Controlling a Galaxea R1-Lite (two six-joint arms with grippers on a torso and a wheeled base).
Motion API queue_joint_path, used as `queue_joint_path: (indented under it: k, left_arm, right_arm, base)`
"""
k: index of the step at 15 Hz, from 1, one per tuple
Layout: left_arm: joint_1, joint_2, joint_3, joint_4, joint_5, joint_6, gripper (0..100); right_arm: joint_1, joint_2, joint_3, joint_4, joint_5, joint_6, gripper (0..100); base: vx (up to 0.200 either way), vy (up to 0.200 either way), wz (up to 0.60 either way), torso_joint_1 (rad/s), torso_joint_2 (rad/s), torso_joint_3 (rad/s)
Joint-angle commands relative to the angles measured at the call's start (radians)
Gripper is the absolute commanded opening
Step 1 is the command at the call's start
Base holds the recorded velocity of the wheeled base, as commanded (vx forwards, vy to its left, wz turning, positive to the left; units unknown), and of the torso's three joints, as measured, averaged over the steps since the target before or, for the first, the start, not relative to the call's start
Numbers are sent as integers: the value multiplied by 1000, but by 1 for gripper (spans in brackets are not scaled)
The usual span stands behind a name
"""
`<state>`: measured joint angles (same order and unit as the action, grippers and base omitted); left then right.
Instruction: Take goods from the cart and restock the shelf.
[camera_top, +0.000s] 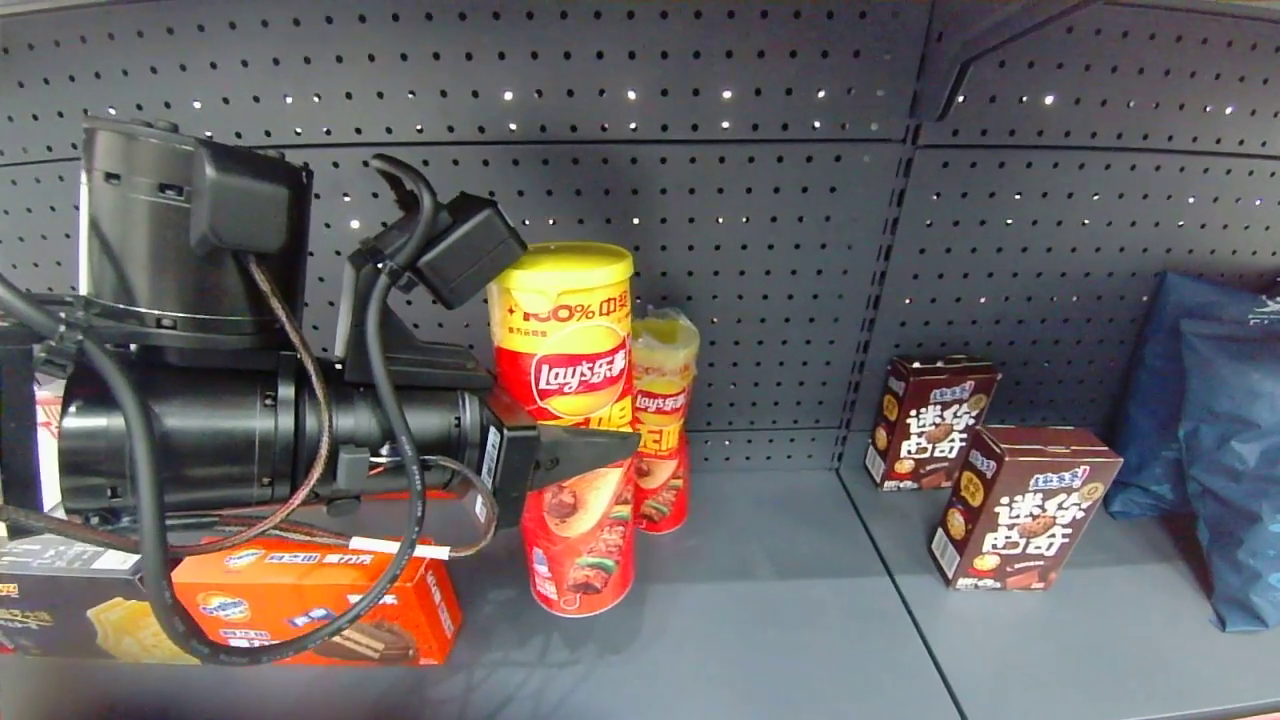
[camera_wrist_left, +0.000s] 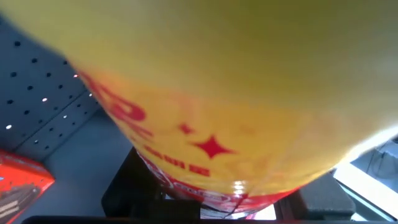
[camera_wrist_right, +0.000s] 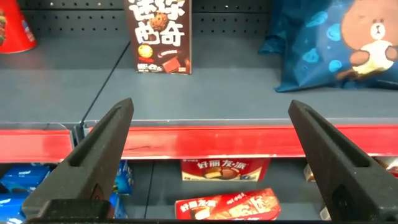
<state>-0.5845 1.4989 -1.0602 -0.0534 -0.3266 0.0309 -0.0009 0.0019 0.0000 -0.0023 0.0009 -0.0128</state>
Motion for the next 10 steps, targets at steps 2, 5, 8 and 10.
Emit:
queue_joint_path:
  k: [2,5,8,10]
  left_arm:
    - [0,1,-3,-5,0,0,0]
    - [-6,-6,-1,1,29,0,0]
    - [-9,-28,9,1,96,0,0]
    - [-2,-26,-4,3,98,1,0]
  right_arm:
    - [-1,0,0,-1,1,0,100]
    - [2,1,0,1,7,-9,100]
    - [-4,59,-3,4,-13,19,100]
    - [10,371,-347,15,14,94,100]
  base:
    - [0,0,0,0,0,0]
    - [0,0,0,0,0,0]
    - [0,0,0,0,0,0]
    - [0,0,0,0,0,0]
